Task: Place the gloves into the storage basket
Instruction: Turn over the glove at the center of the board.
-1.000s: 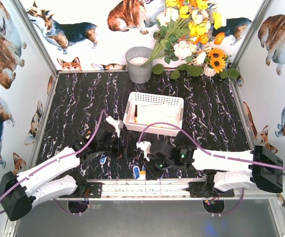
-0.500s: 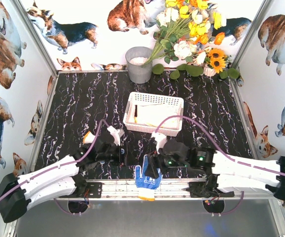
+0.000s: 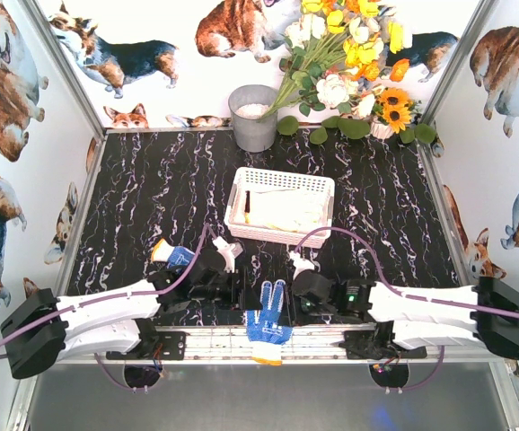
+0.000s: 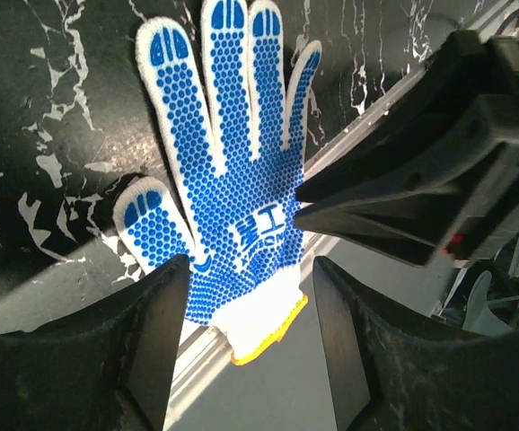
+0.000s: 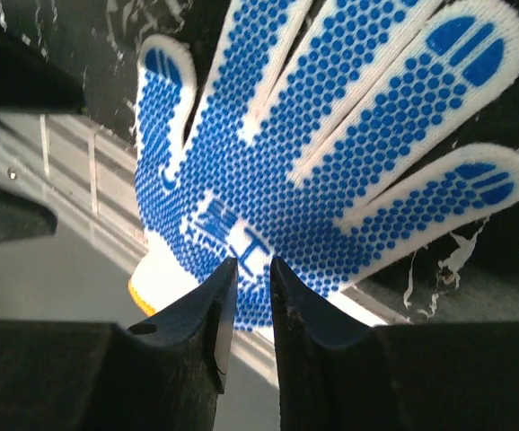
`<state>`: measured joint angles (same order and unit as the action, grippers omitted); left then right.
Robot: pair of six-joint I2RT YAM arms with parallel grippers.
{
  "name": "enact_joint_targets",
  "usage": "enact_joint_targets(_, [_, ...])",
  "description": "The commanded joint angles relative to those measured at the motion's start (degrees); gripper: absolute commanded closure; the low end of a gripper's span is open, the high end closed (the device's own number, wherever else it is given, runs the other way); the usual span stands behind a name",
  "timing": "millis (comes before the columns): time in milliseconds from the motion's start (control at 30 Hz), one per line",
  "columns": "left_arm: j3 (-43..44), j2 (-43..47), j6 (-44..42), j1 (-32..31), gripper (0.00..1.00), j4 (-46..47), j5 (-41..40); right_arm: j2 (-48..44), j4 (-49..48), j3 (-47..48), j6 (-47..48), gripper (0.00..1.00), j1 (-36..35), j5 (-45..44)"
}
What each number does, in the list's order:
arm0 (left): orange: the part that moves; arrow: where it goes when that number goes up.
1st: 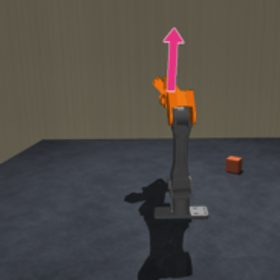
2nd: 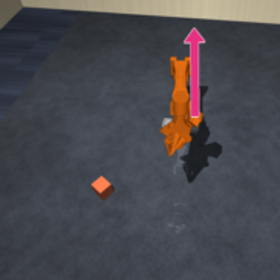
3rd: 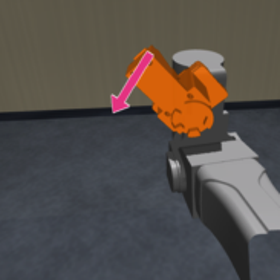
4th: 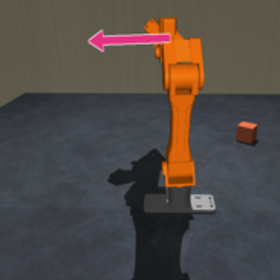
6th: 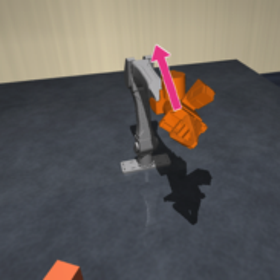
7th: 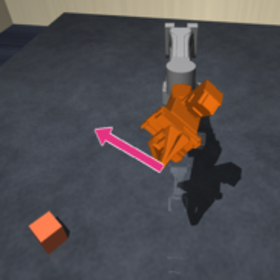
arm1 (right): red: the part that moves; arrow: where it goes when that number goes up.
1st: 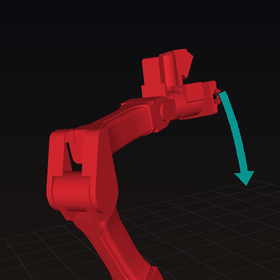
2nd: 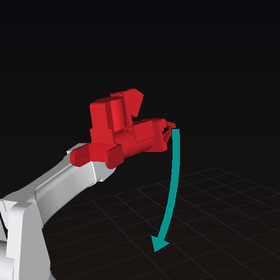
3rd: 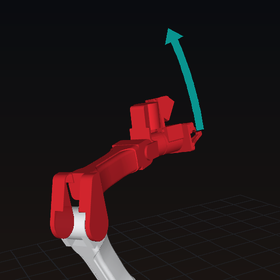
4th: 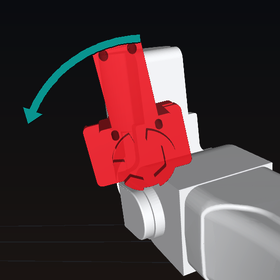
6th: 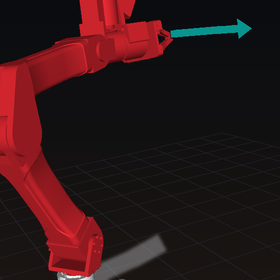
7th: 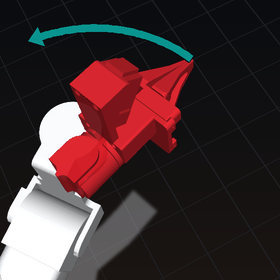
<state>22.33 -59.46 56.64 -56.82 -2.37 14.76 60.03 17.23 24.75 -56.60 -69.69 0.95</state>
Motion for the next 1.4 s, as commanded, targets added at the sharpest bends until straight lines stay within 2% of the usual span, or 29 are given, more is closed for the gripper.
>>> enact_joint_targets(0, [0.4, -1.3, -0.2, -0.4, 0.49, 6.1, 0.3, 3.5, -6.8, 0.4, -4.9, 0.77, 0.0, -5.4])
enact_joint_targets(100, [0.5, -3.7, -0.5, -0.4, 0.5, 6.8, 2.0, 6.6, -8.4, -0.9, -6.2, 0.77, -0.1, -8.9])
enact_joint_targets(300, [2.2, -4.0, -3.7, -0.4, 0.51, 1.9, -1.0, 9.3, -6.7, -0.3, -4.2, 0.79, 0.8, -16.5])
enact_joint_targets(567, [1.7, -6.2, -3.0, -0.4, 0.55, 3.7, -3.9, 10.5, -8.3, 0.6, 1.6, 0.79, 7.5, -14.9])
enact_joint_targets(767, [2.9, -7.8, -3.6, -0.4, 0.53, 4.4, -8.3, 14.0, -12.6, 1.3, 4.7, 0.78, 10.4, -13.4])
enact_joint_targets(1067, [7.1, -3.3, -7.1, 0.8, 0.46, -8.7, -16.7, 19.7, -16.7, 4.1, 7.7, 0.76, 11.8, -14.0])
enact_joint_targets(1233, [7.6, 3.3, -8.4, 7.7, 0.43, -18.4, -18.4, 20.3, -17.1, 6.1, 8.5, 0.72, 11.9, -10.5])
enact_joint_targets(1367, [7.9, 9.2, -11.6, 20.6, 0.39, -26.8, -19.1, 16.4, -15.8, 7.4, 10.3, 0.61, 11.9, -6.6])
